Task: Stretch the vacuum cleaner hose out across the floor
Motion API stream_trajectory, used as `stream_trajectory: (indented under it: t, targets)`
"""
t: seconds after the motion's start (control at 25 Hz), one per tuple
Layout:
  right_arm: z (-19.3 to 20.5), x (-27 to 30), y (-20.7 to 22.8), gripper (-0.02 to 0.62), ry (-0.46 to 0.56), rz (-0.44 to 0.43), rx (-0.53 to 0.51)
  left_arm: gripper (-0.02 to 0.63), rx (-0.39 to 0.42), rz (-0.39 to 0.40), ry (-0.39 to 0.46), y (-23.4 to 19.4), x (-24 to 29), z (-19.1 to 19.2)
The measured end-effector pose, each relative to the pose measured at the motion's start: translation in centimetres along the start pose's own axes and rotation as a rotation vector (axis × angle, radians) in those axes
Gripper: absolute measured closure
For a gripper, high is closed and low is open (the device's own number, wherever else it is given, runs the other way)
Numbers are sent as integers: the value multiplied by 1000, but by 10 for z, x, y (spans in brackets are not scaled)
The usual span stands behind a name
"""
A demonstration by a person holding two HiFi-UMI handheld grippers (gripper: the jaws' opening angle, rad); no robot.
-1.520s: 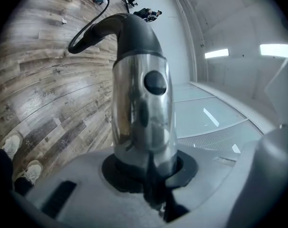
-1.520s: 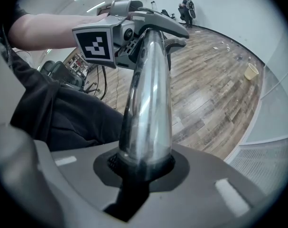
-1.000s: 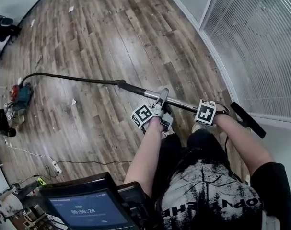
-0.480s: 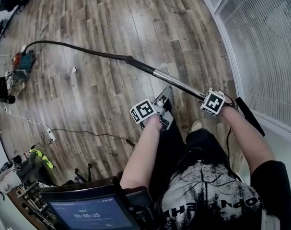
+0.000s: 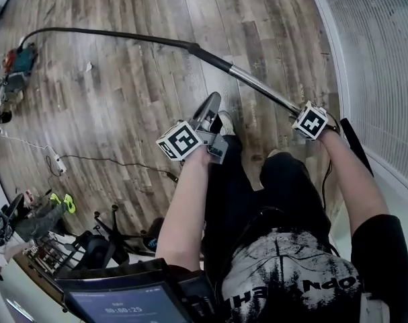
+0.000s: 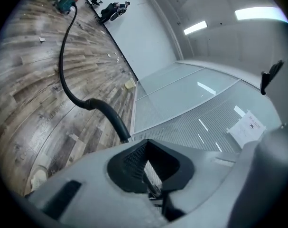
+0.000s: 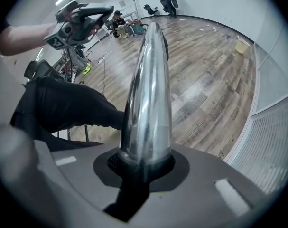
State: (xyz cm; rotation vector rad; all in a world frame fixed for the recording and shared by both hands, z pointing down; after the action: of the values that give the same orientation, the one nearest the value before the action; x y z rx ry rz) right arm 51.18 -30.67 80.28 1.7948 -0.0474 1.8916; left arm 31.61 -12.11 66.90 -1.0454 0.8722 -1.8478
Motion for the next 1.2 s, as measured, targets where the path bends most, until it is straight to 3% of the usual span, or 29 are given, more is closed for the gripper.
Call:
stream_trajectory:
  t: [0.68, 0.92, 1.0, 1.2]
  targets:
    - [141, 280, 104, 520, 132, 8, 37, 607, 394, -194, 217, -211, -45, -20]
    - [162, 346, 132, 531, 137, 14, 31, 607, 481, -325, 239, -238, -69, -5]
    - [169, 365, 136, 531, 138, 14, 18, 607, 487, -326, 221, -237, -69, 12]
    - [179, 406, 141, 532, 173, -11, 19, 607, 598, -168, 29, -201, -18, 58]
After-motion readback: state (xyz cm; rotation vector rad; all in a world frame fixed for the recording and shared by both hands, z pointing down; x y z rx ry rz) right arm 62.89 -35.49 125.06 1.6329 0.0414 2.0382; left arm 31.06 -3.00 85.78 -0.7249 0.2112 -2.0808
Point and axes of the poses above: the fingertips, and each gripper's own axes: x forward along the fingers, y to its right, z out of its underside, the point moved 3 cm from there along -x, backward along the fingers, and after that the axes turned 6 degrees about x, right-handed, at the moved point
